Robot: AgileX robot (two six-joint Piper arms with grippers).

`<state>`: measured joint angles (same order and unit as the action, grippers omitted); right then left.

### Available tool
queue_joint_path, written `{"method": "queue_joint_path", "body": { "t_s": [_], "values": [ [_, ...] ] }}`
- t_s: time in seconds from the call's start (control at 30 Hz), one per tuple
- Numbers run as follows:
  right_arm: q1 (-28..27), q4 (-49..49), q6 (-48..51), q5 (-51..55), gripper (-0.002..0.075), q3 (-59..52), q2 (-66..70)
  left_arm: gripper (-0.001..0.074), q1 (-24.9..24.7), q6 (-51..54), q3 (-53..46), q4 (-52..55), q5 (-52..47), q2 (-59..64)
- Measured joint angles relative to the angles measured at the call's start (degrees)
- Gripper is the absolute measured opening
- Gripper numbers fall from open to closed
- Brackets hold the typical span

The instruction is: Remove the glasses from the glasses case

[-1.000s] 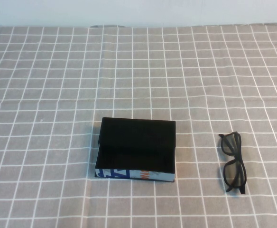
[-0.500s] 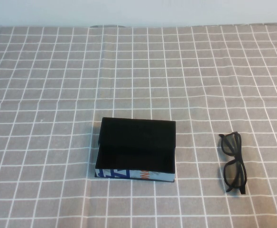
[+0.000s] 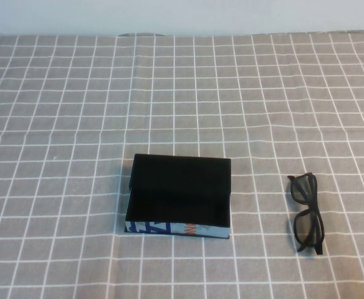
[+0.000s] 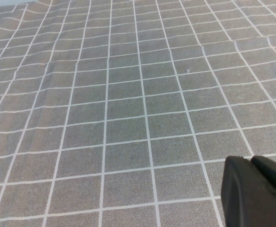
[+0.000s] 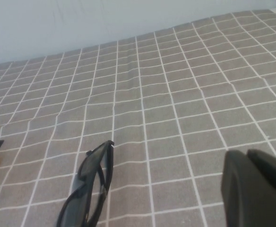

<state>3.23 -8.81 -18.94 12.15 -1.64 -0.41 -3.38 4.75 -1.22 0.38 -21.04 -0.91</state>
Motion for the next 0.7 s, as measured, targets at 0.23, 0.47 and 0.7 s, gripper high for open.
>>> {"method": "queue_joint_path", "body": {
  "t_s": [0.23,0.47,0.7],
  "values": [
    [0.00,6.61,11.52,1.68,-0.0016,0.00,0.00,-0.0004,0.00,0.00,0.00,0.00,0.00,0.00],
    [-1.65,19.71,28.58,5.58,-0.0016,0.00,0.00,-0.0004,0.00,0.00,0.00,0.00,0.00,0.00],
    [-1.65,20.60,29.76,5.68,-0.0017,0.00,0.00,-0.0005,0.00,0.00,0.00,0.00,0.00,0.00]
  ]
}}
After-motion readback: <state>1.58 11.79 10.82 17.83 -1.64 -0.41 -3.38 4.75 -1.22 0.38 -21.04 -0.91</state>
